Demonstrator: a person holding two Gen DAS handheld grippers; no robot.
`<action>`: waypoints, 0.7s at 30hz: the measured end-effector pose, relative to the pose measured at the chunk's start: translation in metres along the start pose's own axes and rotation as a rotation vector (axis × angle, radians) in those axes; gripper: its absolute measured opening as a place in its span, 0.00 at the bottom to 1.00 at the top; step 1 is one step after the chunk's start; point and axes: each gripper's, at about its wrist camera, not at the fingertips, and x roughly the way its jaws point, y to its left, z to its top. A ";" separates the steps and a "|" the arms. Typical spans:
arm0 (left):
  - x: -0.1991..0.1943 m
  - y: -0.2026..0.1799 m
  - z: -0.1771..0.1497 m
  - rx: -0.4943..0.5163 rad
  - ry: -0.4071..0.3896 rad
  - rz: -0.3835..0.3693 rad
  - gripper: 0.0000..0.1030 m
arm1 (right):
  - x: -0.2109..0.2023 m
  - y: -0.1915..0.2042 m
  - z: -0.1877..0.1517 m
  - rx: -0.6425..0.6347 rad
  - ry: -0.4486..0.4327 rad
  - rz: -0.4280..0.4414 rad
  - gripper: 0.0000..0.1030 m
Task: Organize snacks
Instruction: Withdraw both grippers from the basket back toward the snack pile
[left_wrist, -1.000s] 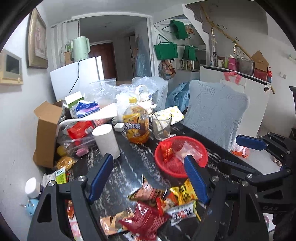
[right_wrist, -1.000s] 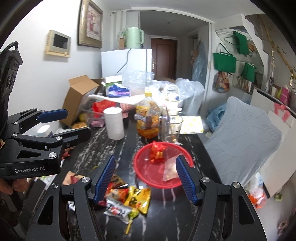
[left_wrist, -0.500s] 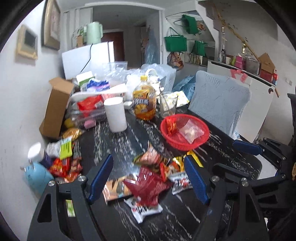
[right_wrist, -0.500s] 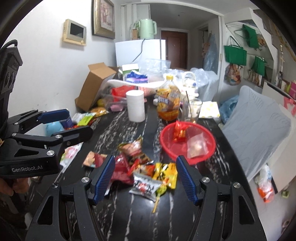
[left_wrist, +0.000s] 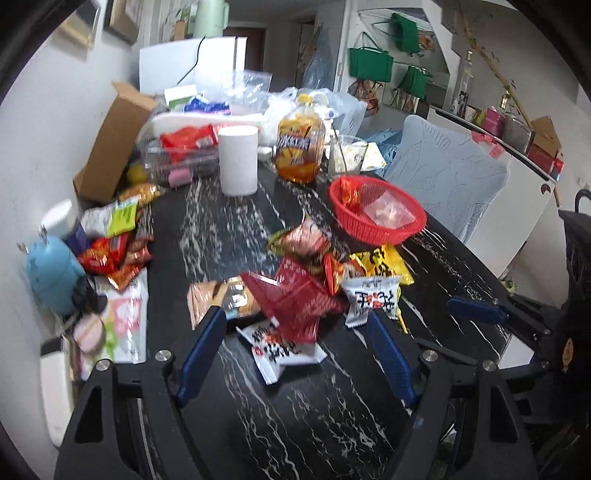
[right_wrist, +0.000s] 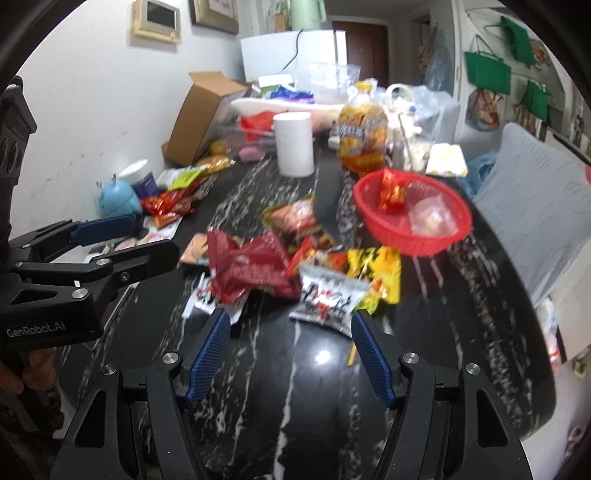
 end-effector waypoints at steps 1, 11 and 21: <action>0.003 0.001 -0.004 -0.010 0.007 -0.005 0.76 | 0.003 0.000 -0.003 0.002 0.010 0.003 0.67; 0.032 0.004 -0.024 -0.053 0.074 -0.036 0.76 | 0.026 -0.004 -0.022 0.035 0.070 0.028 0.66; 0.075 0.007 -0.031 -0.096 0.173 -0.031 0.76 | 0.049 -0.019 -0.031 0.080 0.127 0.035 0.67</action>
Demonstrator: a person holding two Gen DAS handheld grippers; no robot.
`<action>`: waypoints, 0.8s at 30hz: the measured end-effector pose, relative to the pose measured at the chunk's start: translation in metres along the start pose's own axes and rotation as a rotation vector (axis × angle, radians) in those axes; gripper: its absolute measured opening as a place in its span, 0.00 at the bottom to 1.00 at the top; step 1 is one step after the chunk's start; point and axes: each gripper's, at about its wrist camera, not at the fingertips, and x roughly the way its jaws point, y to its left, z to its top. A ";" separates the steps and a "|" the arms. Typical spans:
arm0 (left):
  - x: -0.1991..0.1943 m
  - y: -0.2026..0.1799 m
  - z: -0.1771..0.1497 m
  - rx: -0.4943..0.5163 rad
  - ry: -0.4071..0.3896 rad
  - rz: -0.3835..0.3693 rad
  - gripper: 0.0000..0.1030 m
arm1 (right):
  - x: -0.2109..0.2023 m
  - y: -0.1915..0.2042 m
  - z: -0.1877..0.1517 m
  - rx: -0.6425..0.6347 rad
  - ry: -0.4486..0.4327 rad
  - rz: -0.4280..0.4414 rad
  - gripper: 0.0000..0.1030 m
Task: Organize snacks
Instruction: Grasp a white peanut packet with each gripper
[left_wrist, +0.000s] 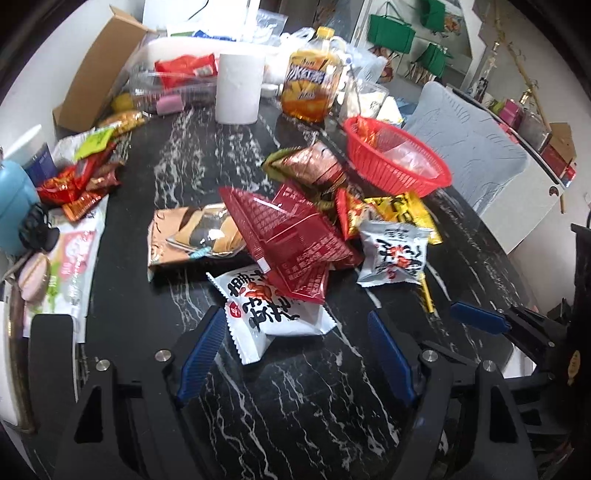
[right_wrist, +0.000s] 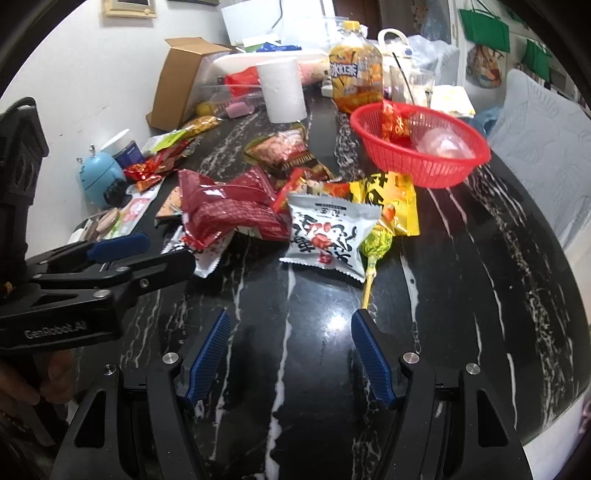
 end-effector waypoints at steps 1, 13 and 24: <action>0.003 0.000 0.001 -0.003 0.007 0.003 0.76 | 0.003 -0.002 0.001 0.003 0.004 -0.001 0.67; 0.035 0.006 0.010 -0.018 0.080 0.032 0.76 | 0.021 -0.019 0.012 0.043 0.038 0.003 0.67; 0.030 0.003 0.008 0.048 0.048 0.049 0.34 | 0.024 -0.029 0.017 0.071 0.026 -0.015 0.67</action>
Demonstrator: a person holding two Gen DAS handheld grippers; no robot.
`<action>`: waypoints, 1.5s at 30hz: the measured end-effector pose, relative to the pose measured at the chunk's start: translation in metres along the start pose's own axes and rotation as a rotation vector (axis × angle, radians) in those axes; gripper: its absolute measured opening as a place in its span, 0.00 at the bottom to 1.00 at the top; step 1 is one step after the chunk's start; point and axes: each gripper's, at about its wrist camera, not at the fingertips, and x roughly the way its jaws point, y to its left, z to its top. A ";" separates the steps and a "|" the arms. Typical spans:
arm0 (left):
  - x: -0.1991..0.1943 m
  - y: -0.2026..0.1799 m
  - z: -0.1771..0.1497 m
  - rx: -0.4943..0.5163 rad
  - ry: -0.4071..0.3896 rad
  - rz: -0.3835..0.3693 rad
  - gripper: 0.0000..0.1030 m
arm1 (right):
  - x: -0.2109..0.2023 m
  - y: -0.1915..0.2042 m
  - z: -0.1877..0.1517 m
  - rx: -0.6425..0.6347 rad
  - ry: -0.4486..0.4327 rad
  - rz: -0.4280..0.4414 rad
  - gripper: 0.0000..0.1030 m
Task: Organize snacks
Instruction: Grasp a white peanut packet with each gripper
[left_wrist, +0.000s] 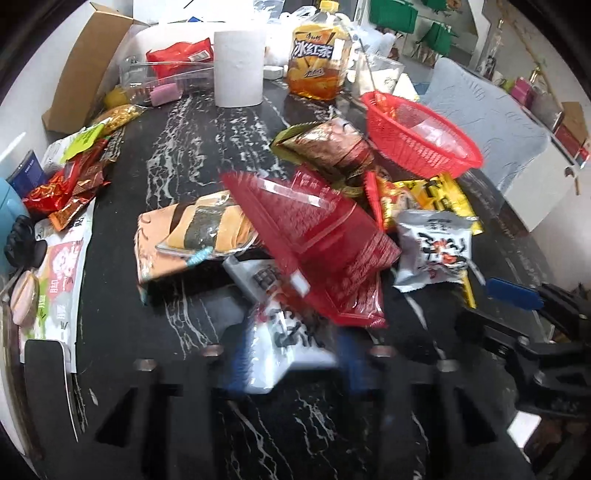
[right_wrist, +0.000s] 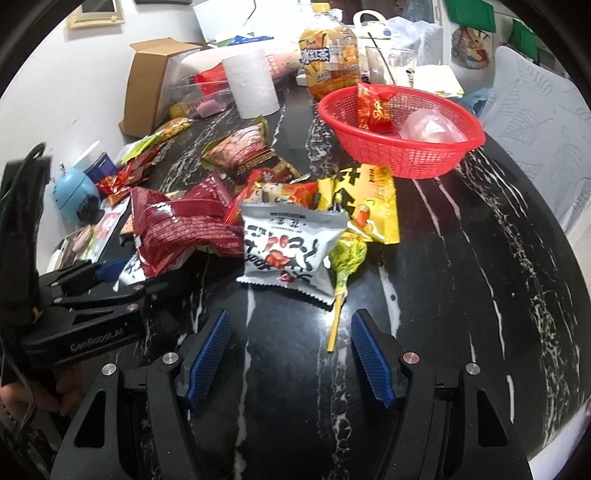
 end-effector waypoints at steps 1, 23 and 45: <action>0.000 0.002 0.000 -0.004 0.001 -0.010 0.33 | 0.000 -0.001 0.000 0.004 -0.003 0.001 0.67; -0.025 0.028 -0.009 -0.075 -0.031 -0.008 0.32 | 0.023 0.006 0.028 0.037 -0.061 -0.008 0.65; -0.029 0.017 -0.019 -0.051 -0.018 -0.047 0.32 | 0.011 0.013 0.013 -0.016 -0.061 0.000 0.46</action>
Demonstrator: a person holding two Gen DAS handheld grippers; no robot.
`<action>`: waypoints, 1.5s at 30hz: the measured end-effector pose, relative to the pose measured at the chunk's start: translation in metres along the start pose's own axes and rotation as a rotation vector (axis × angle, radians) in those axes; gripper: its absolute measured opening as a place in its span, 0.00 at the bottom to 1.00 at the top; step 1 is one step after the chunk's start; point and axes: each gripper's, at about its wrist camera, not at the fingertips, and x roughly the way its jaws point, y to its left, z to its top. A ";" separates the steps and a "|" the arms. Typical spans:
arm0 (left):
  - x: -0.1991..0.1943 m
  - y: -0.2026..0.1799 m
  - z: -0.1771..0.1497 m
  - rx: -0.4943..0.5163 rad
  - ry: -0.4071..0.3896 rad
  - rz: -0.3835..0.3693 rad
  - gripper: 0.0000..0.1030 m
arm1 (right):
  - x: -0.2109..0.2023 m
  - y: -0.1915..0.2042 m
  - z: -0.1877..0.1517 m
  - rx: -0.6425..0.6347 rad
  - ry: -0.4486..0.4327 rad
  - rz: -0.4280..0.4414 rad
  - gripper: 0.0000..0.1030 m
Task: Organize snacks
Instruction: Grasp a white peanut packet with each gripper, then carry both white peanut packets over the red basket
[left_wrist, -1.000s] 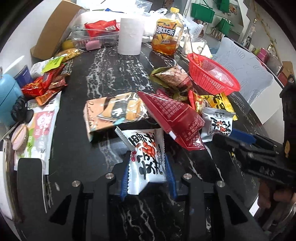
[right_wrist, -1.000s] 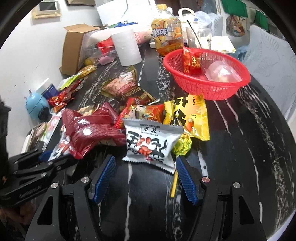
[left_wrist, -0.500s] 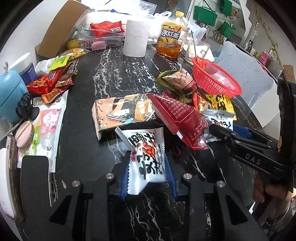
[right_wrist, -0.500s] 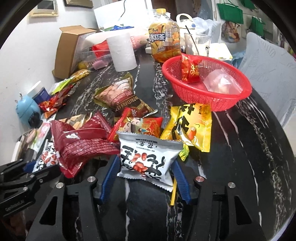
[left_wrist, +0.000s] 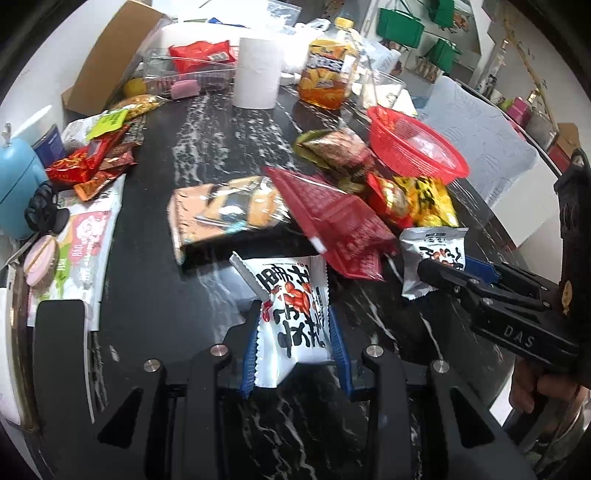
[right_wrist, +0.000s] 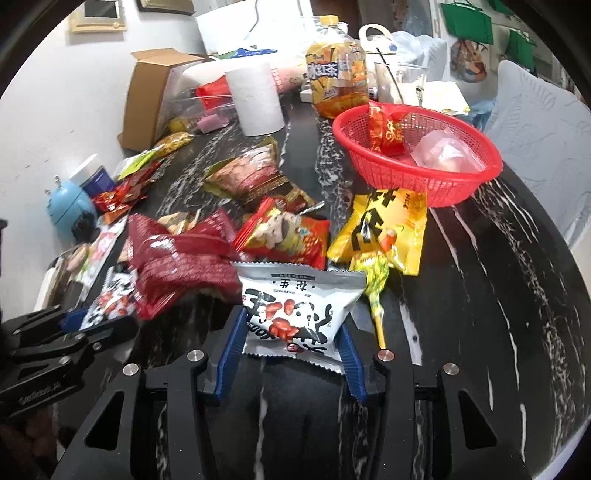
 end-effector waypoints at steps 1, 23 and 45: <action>0.000 -0.002 0.000 0.002 0.003 -0.007 0.32 | -0.003 0.000 -0.003 -0.002 0.005 0.009 0.46; -0.004 -0.018 -0.018 0.023 0.011 -0.035 0.32 | -0.016 0.003 -0.037 -0.050 0.087 0.023 0.55; -0.012 -0.059 0.001 0.120 -0.014 -0.137 0.32 | -0.036 -0.013 -0.039 0.012 0.075 0.085 0.48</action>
